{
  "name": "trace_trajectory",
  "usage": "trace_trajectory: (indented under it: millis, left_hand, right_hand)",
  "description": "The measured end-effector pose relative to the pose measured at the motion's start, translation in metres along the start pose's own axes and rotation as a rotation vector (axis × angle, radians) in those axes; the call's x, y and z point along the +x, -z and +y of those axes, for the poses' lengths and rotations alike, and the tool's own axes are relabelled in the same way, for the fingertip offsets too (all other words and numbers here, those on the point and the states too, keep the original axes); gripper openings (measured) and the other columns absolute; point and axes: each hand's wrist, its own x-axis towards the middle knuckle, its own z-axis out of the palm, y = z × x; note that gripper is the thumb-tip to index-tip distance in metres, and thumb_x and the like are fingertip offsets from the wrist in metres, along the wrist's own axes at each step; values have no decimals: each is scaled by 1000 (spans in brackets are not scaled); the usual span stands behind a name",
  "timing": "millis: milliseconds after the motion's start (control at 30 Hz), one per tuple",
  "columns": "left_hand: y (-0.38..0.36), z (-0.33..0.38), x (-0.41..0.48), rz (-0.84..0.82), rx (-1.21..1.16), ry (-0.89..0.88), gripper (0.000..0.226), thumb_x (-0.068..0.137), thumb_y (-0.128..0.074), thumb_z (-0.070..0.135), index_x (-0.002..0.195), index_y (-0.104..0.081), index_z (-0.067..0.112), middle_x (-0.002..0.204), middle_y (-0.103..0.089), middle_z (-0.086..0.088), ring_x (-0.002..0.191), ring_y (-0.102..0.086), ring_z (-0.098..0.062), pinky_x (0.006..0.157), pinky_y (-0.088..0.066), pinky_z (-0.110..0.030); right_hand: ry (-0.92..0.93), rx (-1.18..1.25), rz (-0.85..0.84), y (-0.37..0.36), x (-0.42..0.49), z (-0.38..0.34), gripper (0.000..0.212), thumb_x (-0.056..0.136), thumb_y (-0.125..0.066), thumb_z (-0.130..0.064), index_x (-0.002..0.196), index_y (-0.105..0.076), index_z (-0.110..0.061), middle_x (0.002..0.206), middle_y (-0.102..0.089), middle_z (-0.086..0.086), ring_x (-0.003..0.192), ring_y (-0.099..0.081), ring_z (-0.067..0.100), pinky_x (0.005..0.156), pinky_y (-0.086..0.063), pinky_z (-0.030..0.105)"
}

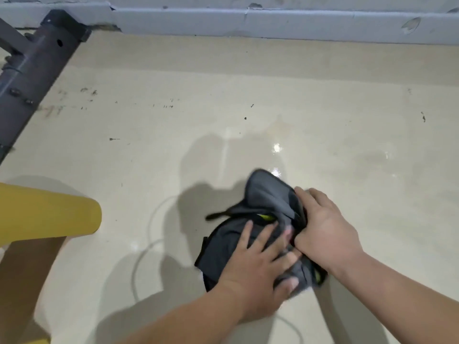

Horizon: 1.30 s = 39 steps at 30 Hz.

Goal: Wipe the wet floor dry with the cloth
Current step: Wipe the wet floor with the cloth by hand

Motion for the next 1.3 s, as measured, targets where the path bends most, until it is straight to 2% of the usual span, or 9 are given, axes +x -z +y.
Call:
trace_trajectory:
  millis: [133,300,400,567,733,933,1133,1233,1300]
  left_hand:
    - [14,-53,20,88,120,-279,69,100,-32,65,163,-14,45,175,2,10,162,5,-21,127,13,-56]
    - [37,-95,57,230,34,349,69,100,-16,67,164,-2,45,176,9,8,161,15,-21,126,10,-60]
    - [31,-80,52,260,-63,517,70,103,-9,67,165,5,40,175,16,5,159,21,-24,125,13,-60]
    - [4,-47,7,153,6,382,73,102,-7,67,164,15,35,172,28,3,155,33,-23,125,13,-61]
    - [-9,-26,-44,-20,-17,483,74,104,-9,67,159,29,35,163,44,2,149,43,-24,125,14,-59]
    - [26,-2,-96,-257,-266,573,80,106,-32,61,166,9,27,173,22,-3,160,17,-28,130,-4,-49]
    - [75,-1,-143,-101,-112,493,52,96,-57,46,139,-49,18,164,-21,-13,139,-32,-32,112,-39,-45]
    - [89,-2,-145,-147,-194,532,54,101,-56,40,147,-45,15,165,-21,-8,145,-34,-31,114,-39,-44]
    - [86,-6,-133,-153,-178,525,60,103,-53,42,154,-37,14,164,-23,-7,149,-31,-30,116,-37,-45]
  right_hand:
    - [-38,17,64,18,-1,24,69,77,-58,-14,143,-45,-33,141,-46,-4,134,-42,19,89,-50,39]
    - [-29,64,182,12,-2,34,35,90,-57,-43,124,-49,-38,120,-47,-14,123,-45,14,80,-53,40]
    - [46,-40,3,3,-3,34,57,71,-72,-45,121,-44,-39,120,-37,-15,123,-35,16,84,-52,45]
    - [-3,-229,-157,-17,-6,18,96,60,-81,-62,136,-23,-50,155,-8,-6,148,-8,33,96,-42,59]
    - [11,-215,-129,-26,-3,22,105,61,-84,-61,145,-21,-48,162,0,-2,148,-2,37,97,-39,66]
    - [3,-217,-168,-24,-5,22,103,66,-81,-58,144,-14,-51,164,11,-3,150,9,36,101,-34,67]
    - [98,-308,-131,-14,-19,16,87,79,-73,-57,145,-18,-40,165,-3,7,150,-1,37,100,-35,68]
    - [264,-375,-101,-5,-34,20,72,80,-72,-48,139,-32,-39,147,-32,2,141,-22,32,91,-47,55]
    - [276,-305,-216,-4,-45,31,83,72,-76,-54,141,-31,-43,148,-29,-5,142,-21,26,88,-50,46]
